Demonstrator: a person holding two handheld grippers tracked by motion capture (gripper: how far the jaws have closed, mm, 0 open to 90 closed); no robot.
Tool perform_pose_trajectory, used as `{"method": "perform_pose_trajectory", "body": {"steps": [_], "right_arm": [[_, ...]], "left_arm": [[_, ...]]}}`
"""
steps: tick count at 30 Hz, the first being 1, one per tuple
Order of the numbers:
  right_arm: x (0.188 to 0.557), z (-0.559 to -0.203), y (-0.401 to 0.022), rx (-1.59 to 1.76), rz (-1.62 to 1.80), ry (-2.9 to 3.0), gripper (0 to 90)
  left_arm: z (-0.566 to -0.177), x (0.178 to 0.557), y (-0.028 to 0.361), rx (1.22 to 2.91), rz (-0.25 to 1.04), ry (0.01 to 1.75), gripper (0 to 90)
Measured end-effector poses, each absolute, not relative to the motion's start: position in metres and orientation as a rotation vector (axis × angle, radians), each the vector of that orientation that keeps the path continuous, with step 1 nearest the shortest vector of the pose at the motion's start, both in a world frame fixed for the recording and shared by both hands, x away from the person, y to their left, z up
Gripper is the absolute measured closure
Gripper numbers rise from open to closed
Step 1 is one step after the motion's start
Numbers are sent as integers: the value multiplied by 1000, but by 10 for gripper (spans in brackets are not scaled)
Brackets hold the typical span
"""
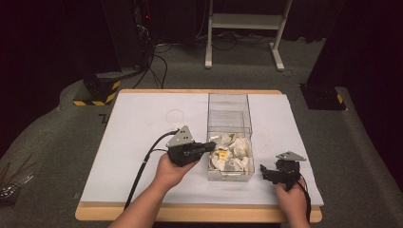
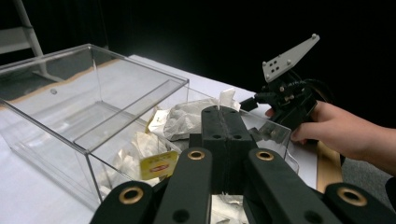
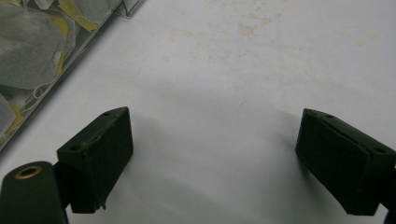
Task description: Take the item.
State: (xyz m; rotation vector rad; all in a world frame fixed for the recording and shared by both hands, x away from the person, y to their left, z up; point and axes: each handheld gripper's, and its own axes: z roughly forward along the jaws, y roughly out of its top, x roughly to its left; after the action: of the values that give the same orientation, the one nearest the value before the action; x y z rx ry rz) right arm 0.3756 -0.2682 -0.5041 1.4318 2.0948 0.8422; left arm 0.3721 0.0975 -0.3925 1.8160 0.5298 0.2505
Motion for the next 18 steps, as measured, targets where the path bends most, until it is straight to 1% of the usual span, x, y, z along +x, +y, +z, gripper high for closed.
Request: {"method": "perform_pose_trajectory", "body": {"steps": [18], "right_arm": [[376,-504,-268,1432,842,2094,111]], "left_arm": [[-383,374,114,1787,306,559,898]]}}
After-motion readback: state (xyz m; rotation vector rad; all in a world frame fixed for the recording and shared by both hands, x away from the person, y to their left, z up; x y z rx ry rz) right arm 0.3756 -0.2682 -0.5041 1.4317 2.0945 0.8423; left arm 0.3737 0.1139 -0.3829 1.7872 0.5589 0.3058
